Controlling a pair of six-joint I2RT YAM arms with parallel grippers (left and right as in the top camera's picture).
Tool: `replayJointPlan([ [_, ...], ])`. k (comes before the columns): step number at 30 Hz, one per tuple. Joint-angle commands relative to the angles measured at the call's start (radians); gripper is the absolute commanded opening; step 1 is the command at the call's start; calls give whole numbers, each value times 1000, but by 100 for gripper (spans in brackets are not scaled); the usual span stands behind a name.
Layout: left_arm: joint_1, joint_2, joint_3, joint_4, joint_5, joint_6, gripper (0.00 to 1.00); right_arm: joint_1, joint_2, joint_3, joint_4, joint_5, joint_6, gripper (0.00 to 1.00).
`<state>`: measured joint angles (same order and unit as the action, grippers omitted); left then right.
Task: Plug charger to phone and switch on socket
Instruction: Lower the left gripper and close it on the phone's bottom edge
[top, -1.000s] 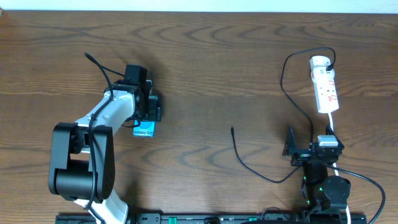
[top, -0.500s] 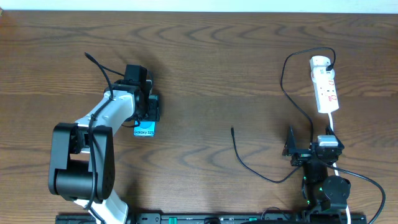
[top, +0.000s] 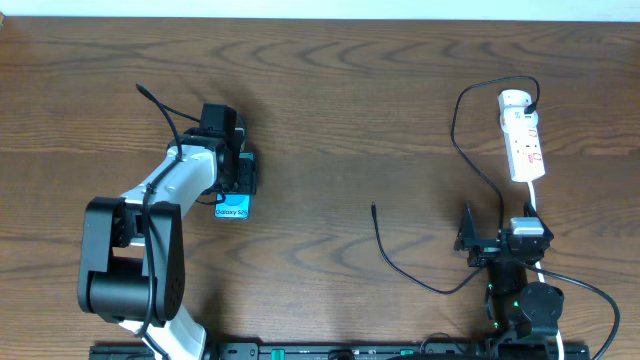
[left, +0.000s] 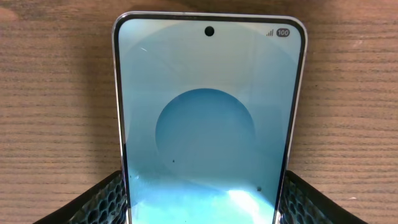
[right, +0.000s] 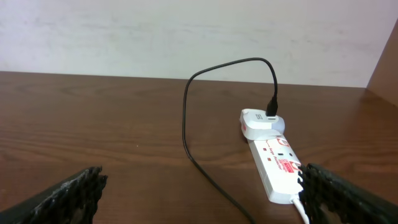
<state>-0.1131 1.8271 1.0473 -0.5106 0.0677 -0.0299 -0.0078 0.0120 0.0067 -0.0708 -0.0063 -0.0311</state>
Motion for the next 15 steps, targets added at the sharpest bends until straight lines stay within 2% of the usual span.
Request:
replayJointPlan([
  [1, -2, 19, -11, 5, -2, -8, 13, 9, -5, -1, -5, 4, -8, 99],
  [3, -2, 19, -11, 4, -2, -8, 8, 9, -5, -1, -5, 4, -8, 99],
  [15, -2, 19, -11, 16, -1, -8, 7, 9, -5, -1, -5, 4, -8, 99],
])
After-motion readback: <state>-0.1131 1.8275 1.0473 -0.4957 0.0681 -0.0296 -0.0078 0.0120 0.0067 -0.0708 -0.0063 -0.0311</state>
